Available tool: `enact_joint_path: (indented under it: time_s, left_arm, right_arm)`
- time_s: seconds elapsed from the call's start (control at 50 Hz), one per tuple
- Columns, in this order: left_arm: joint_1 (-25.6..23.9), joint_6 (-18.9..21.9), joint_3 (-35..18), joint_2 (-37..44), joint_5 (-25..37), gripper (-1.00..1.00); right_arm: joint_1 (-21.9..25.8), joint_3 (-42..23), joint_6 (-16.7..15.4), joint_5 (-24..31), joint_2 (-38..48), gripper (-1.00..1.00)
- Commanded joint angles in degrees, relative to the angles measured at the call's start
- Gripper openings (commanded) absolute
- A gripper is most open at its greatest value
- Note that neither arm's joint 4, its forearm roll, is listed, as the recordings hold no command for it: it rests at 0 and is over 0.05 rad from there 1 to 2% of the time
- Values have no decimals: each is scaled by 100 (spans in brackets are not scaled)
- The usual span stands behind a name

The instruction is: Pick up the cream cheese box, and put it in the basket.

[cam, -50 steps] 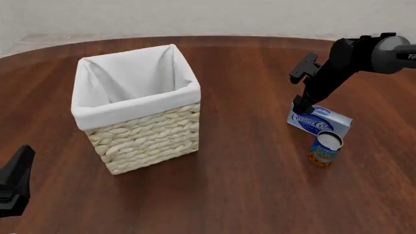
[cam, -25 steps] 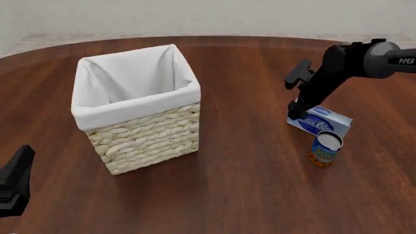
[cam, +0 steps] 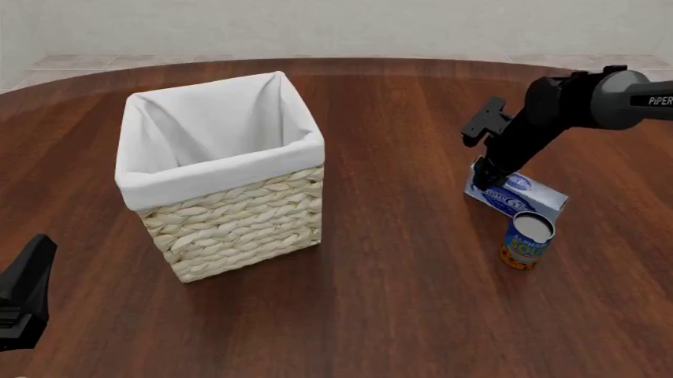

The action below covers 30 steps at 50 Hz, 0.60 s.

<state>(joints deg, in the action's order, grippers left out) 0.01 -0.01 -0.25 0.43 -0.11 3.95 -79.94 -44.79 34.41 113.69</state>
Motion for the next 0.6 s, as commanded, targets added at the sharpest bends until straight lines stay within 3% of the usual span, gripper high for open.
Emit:
enact_joint_path:
  time_s: [0.02, 0.1, 0.14, 0.22, 0.26, 0.28, 0.32, 0.34, 0.38, 0.4, 0.5, 0.6]
  left_arm:
    - [1, -1, 0, 0, 0, 100]
    - [0, -1, 0, 0, 0, 100]
    - [0, 0, 0, -1, 0, 100]
    - [0, 0, 0, 0, 0, 100]
    - [0, -1, 0, 0, 0, 100]
    - [1, -2, 0, -1, 0, 100]
    - [0, 1, 0, 0, 0, 100]
    - [0, 1, 0, 2, 0, 100]
    - [-1, -1, 0, 0, 0, 100]
    - [1, 0, 0, 0, 0, 100]
    - [0, 1, 0, 0, 0, 100]
    - [0, 0, 0, 0, 0, 100]
  right_arm:
    - [69, 110, 24, -158, -227, -100]
    - [18, 150, -50, -191, -341, -100]
    - [-164, 319, -385, -311, -409, -100]
    - [-216, 305, -434, -411, -587, -100]
    - [-322, 370, -606, -528, -667, -100]
    - [-310, 398, -607, -582, -755, -100]
    - [25, 94, 102, -394, -879, -100]
    - [64, 158, 72, -425, -946, -100]
    - [-156, 500, -450, -766, -1083, -100]
    - [-181, 580, -516, -840, -1138, -100]
    - [78, 784, -136, -983, -1591, -100]
    - [112, 1211, -32, -1391, -2060, -100]
